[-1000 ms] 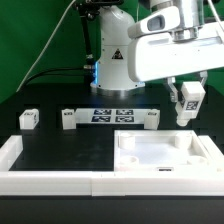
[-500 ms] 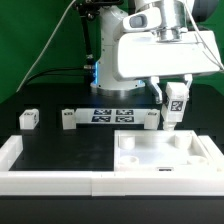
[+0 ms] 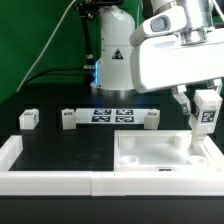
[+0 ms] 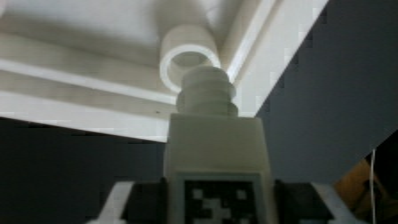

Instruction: Assemble one leg

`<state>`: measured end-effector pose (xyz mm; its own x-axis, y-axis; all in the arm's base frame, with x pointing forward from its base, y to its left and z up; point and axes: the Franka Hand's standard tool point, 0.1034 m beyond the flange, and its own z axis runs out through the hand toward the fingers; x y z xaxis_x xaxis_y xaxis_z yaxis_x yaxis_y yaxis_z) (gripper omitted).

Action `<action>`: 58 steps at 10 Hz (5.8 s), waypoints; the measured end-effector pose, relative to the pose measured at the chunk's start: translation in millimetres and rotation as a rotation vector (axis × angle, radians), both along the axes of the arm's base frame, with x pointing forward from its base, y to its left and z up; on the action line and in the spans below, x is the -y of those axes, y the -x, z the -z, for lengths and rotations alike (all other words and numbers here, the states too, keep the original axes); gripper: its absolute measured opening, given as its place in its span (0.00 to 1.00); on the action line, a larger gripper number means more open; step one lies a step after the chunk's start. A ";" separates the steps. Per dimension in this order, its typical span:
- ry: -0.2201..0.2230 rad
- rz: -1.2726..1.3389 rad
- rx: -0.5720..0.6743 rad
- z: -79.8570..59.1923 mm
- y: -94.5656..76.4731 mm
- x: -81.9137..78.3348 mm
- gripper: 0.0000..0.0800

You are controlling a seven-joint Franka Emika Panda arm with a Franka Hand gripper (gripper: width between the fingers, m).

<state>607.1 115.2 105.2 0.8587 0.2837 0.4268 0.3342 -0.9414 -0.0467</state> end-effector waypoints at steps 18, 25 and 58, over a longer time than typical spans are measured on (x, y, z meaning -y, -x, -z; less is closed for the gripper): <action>0.000 0.034 0.078 37.2 2.9 0.4 0.36; 0.011 0.052 0.124 44.0 16.2 6.8 0.61; 0.016 0.301 -0.461 23.4 20.0 10.1 0.36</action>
Offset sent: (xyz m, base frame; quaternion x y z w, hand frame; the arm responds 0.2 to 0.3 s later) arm 0.0000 0.0000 0.0000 0.0000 0.0000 0.0000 1.0000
